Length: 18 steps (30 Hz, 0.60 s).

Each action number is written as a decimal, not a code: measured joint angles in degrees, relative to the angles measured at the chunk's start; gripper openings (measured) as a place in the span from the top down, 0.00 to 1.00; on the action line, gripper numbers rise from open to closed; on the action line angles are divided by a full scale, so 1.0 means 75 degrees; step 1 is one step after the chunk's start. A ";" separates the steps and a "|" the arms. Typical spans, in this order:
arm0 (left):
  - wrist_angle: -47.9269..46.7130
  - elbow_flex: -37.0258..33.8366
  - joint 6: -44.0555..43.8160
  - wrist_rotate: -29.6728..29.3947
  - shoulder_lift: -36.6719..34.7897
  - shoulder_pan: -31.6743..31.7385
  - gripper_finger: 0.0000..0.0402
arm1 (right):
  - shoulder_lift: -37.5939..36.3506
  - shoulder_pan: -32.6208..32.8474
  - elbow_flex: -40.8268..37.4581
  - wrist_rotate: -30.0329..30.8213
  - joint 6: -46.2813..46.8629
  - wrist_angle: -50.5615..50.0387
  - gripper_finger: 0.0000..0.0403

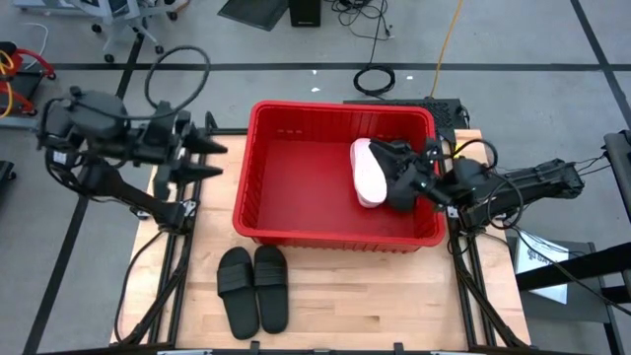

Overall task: Pick and place slides into bin
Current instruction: Put the black slide into the red container

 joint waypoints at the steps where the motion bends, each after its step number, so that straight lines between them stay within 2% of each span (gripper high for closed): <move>1: 0.0021 0.0000 0.0018 0.0019 0.0003 -0.0191 0.36 | 0.0022 0.0000 0.0000 -0.0137 0.0050 0.0138 0.48; 4: 0.0103 0.0000 0.0034 0.0057 0.0126 -0.0863 0.36 | 0.0074 -0.0001 -0.0003 -0.0612 0.0105 0.0754 0.48; 12: 0.0255 -0.0003 0.0051 0.0052 0.0876 -0.2732 0.36 | 0.0539 0.0003 -0.0002 -0.2485 -0.0132 0.3434 0.48; 18: 0.0190 -0.0003 -0.0449 -0.0474 0.1457 -0.3801 0.36 | 0.0823 0.0017 0.0000 -0.3162 -0.0272 0.3790 0.48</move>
